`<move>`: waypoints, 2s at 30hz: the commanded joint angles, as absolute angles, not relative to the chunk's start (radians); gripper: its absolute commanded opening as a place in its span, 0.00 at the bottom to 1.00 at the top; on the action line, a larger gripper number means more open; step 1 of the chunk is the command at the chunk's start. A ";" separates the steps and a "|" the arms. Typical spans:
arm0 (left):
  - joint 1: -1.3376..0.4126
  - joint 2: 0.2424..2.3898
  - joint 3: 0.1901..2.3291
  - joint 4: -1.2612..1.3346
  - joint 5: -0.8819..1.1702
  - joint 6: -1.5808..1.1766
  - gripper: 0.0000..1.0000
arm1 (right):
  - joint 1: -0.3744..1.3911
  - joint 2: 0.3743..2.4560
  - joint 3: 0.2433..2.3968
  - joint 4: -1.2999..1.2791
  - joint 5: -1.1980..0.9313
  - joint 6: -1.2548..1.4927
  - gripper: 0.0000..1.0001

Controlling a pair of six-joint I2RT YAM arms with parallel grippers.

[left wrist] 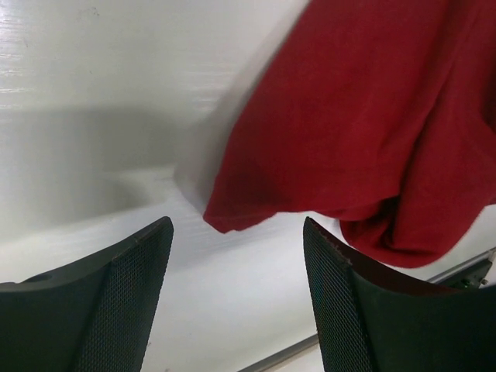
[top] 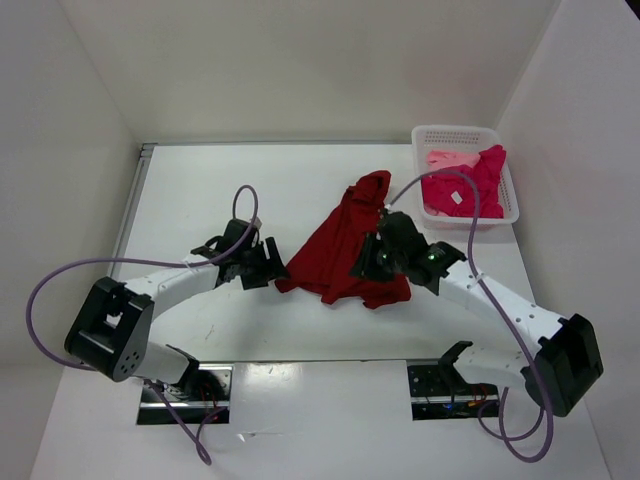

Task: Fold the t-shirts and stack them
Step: Flatten out the tshirt

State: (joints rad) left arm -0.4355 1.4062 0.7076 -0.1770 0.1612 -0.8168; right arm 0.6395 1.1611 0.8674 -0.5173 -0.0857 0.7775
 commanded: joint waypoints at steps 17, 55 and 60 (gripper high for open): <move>-0.436 1.499 0.750 -0.060 0.194 -0.816 0.68 | 0.652 1.314 0.761 -0.334 -0.098 0.930 0.65; 0.024 1.118 1.212 -0.364 0.323 -0.738 0.03 | 0.584 1.266 1.675 -0.663 0.048 0.681 0.00; 0.136 1.149 1.514 -0.472 0.350 -0.698 0.05 | 0.575 1.308 1.993 -0.732 0.061 0.632 0.00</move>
